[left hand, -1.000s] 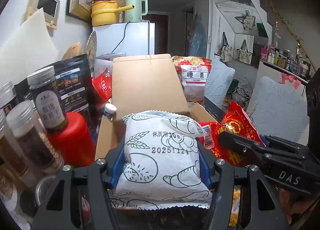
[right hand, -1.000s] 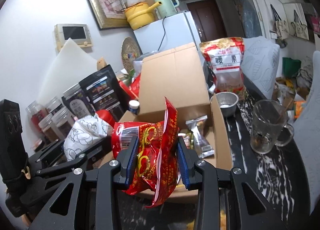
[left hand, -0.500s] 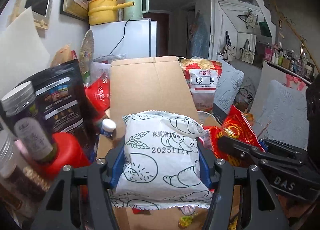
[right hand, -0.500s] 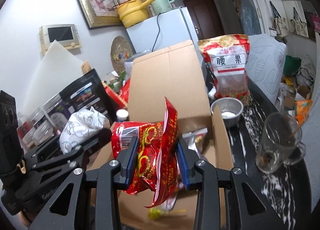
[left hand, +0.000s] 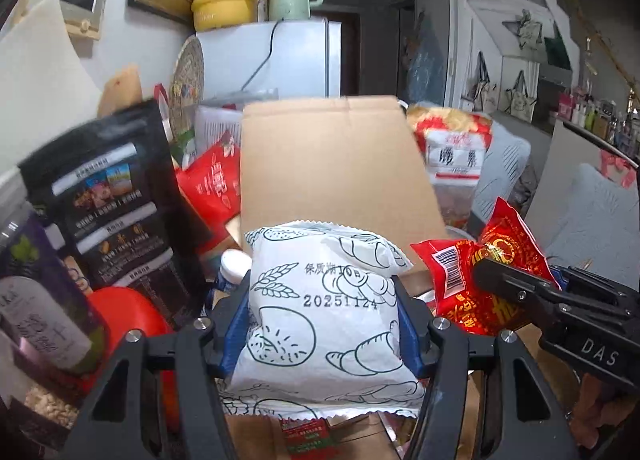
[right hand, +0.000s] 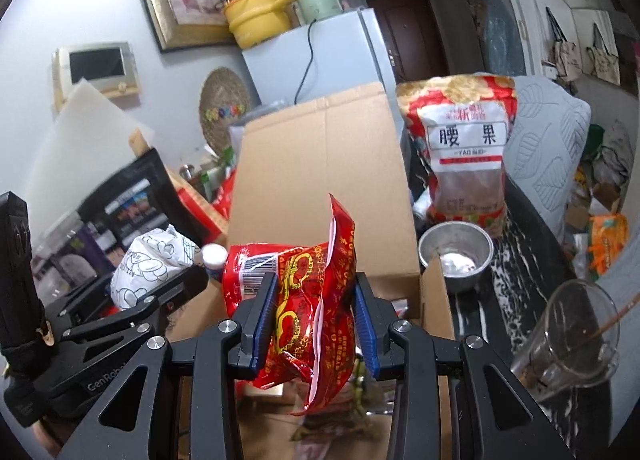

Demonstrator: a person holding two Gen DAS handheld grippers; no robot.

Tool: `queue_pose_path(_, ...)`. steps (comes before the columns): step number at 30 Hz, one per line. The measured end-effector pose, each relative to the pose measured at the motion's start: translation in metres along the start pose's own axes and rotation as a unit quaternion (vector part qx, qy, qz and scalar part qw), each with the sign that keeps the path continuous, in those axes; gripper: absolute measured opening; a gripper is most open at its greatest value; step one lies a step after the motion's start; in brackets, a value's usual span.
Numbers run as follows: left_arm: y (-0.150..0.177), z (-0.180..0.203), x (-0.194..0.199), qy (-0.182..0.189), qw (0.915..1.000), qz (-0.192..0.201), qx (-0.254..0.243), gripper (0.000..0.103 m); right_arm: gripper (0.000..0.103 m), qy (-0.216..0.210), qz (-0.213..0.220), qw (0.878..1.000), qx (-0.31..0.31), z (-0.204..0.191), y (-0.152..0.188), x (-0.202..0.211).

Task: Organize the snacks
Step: 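Lower both packets into the box and open both tools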

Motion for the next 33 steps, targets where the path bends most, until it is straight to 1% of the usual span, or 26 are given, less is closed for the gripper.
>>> queue_pose_path(2, 0.003, -0.001, -0.008, -0.008, 0.9999, -0.008, -0.003, 0.060, 0.036, 0.011, -0.011, 1.000, -0.003, 0.004, 0.006, -0.008)
queue_pose_path(5, 0.009, 0.000, -0.020, -0.008, 0.9996, -0.027, -0.005, 0.060, 0.036, 0.002, -0.033, 0.999, -0.022, 0.011, 0.012, -0.018)
queue_pose_path(9, 0.017, 0.003, -0.031, -0.012, 0.9986, -0.051, -0.013, 0.060, 0.036, 0.021, -0.034, 0.999, -0.019, 0.019, 0.012, -0.018)
queue_pose_path(12, 0.025, 0.003, -0.043, -0.012, 0.9970, -0.076, -0.012, 0.060, 0.036, 0.022, -0.046, 0.999, -0.013, 0.018, 0.013, -0.020)
queue_pose_path(16, 0.035, 0.005, -0.055, -0.010, 0.9939, -0.109, -0.011, 0.060, 0.036, 0.040, -0.064, 0.997, 0.010, 0.012, 0.019, -0.027)
queue_pose_path(19, 0.043, 0.007, -0.063, -0.003, 0.9916, -0.129, -0.011, 0.060, 0.036, 0.040, -0.079, 0.996, 0.011, 0.010, 0.025, -0.036)
queue_pose_path(24, 0.055, 0.005, -0.075, -0.009, 0.9863, -0.165, -0.009, 0.060, 0.036, 0.059, -0.094, 0.993, 0.024, 0.009, 0.034, -0.048)
queue_pose_path(29, 0.060, 0.004, -0.080, -0.014, 0.9832, -0.182, -0.007, 0.060, 0.036, 0.062, -0.115, 0.991, 0.022, 0.011, 0.040, -0.055)
queue_pose_path(31, 0.064, 0.005, -0.083, -0.023, 0.9807, -0.193, -0.017, 0.060, 0.038, 0.061, -0.119, 0.991, 0.018, 0.011, 0.040, -0.056)
queue_pose_path(33, 0.068, 0.010, -0.089, -0.023, 0.9781, -0.206, -0.019, 0.060, 0.038, 0.062, -0.120, 0.991, 0.017, 0.011, 0.040, -0.056)
Point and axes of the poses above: each gripper's, at about its wrist camera, not at the fingertips, and x roughly against the way its jaws point, z to its right, y to its underside, the point moved 7 cm from there along -x, roughly the way its jaws point, and after that the axes turned 3 degrees about x, right-handed, at the moved point
